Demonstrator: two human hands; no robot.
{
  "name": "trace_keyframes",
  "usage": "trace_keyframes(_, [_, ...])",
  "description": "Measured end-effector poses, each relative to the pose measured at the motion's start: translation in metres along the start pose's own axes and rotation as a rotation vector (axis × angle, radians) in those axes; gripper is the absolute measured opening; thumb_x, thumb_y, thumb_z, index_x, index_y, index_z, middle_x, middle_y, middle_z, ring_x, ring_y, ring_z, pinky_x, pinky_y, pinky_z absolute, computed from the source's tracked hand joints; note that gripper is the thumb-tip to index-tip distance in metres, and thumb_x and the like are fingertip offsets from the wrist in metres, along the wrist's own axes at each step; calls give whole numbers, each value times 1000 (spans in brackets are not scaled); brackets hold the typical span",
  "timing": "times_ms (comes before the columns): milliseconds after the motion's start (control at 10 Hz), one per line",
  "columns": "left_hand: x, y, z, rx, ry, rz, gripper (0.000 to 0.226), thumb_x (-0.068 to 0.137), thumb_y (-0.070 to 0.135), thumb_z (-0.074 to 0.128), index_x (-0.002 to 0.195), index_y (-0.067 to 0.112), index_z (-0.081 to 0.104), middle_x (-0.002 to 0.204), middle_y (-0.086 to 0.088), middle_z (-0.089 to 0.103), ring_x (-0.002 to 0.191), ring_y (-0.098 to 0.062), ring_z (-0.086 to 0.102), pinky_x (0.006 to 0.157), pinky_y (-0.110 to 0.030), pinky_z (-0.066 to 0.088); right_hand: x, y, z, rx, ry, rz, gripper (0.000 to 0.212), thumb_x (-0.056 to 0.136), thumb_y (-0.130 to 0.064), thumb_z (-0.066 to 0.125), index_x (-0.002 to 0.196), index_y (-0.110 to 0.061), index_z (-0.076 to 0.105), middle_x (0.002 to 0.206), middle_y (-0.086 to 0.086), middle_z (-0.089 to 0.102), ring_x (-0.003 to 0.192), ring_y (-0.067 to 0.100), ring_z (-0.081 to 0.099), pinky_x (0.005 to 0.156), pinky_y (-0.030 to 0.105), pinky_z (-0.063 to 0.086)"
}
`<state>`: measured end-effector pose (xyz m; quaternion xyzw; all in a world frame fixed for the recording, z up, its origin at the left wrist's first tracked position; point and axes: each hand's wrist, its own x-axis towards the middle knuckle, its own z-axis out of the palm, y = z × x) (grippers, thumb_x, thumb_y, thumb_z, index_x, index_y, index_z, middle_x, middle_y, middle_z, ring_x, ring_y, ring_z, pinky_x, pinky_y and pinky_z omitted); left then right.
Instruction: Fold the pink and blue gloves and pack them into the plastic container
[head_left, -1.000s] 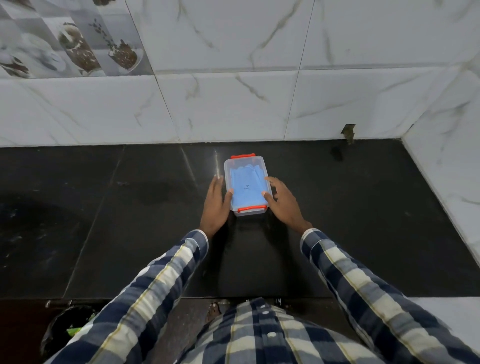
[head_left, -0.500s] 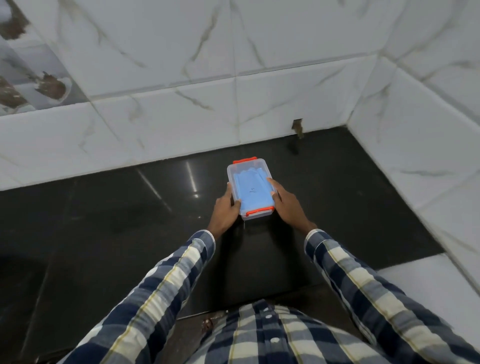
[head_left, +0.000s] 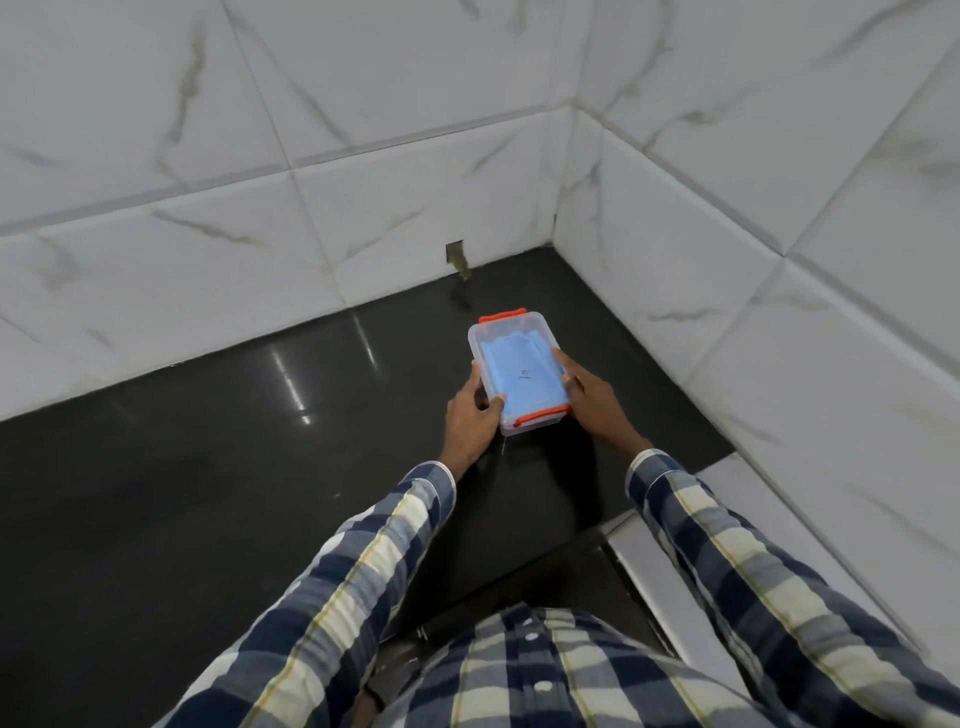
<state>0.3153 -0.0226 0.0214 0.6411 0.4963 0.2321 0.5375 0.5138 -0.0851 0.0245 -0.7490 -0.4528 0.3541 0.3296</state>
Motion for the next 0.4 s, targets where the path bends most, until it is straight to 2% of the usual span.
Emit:
trace_keyframes(100, [2,2,14,-26,-26,-2,70,110,23,61,171,19,27,160,-7,57,145,-28,61,120,-55,50,-1,8,-10,6,0,8,52,114,-40,41,166,-32,34,166,5,45,151,26,49,127,49,39])
trace_keyframes(200, [0,7,14,2,-30,-11,72,110,25,61,171,19,25,161,-6,56,146,-28,60,121,-54,50,-1,6,-12,17,15,11,53,114,-42,41,165,-29,36,164,5,48,145,22,53,124,42,42])
trace_keyframes(300, [-2,9,10,28,-51,18,71,109,27,63,170,18,28,161,-7,56,146,-28,59,122,-52,49,1,6,-6,-57,48,-4,50,114,-37,39,163,-26,39,167,6,42,148,20,48,120,35,41])
trace_keyframes(400, [-1,7,0,204,-57,45,71,107,37,65,167,16,34,161,-8,51,145,-27,57,123,-51,47,5,-5,1,-335,210,-17,44,113,-30,40,157,-27,46,174,5,22,159,30,27,127,54,29])
